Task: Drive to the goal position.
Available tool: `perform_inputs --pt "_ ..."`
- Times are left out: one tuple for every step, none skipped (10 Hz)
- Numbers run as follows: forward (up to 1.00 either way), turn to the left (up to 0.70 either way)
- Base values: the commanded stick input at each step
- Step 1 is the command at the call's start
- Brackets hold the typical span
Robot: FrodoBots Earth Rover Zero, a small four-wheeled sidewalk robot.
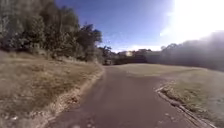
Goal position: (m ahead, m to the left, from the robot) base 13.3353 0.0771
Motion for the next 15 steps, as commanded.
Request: perform_inputs --pt "0.6 0.0" --pt "0.6 0.0" --pt "0.6 0.0" --pt "0.6 0.0" --pt "0.6 0.0" --pt "0.6 0.0" --pt "0.6 0.0" --pt "0.6 0.0" --pt "0.6 0.0" --pt "0.6 0.0" --pt "0.6 0.0" --pt "0.6 0.0" --pt "0.6 0.0" --pt "0.6 0.0" --pt "0.6 0.0"
